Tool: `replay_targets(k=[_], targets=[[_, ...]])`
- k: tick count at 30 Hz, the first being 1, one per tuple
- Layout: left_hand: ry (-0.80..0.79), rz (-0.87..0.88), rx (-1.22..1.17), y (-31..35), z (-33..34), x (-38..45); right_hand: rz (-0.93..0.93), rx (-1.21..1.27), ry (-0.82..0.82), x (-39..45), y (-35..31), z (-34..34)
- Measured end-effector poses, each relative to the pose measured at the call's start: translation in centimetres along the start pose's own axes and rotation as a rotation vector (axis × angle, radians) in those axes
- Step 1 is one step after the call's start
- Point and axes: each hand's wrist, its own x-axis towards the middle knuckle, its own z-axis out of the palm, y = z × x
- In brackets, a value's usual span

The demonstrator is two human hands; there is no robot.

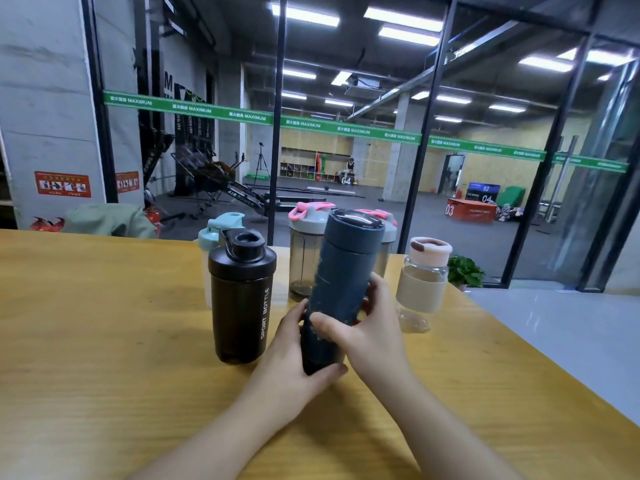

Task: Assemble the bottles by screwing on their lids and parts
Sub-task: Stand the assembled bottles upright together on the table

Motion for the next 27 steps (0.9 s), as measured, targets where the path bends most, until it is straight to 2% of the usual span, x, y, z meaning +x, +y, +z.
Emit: replay_targets(k=[7, 19, 21, 24, 27], targets=[[0.059, -0.034, -0.005, -0.3, 0.3, 1.6, 0.024, -0.031, -0.087, 1.4, -0.2, 0.8], [0.037, -0.083, 0.039, -0.3, 0.3, 2.1, 0.017, -0.051, -0.248, 2.6, 1.0, -0.8], [0.015, -0.103, 0.047, -0.1, 0.2, 2.1, -0.021, -0.092, -0.223, 3.7, 1.0, -1.9], [0.005, -0.135, 0.043, 0.2, 0.0, 2.1, -0.132, -0.383, -0.093, 7.5, 0.5, -3.4], [-0.007, -0.167, 0.047, 0.5, -0.1, 2.2, -0.178, -0.746, -0.086, 12.5, 0.1, -4.6]])
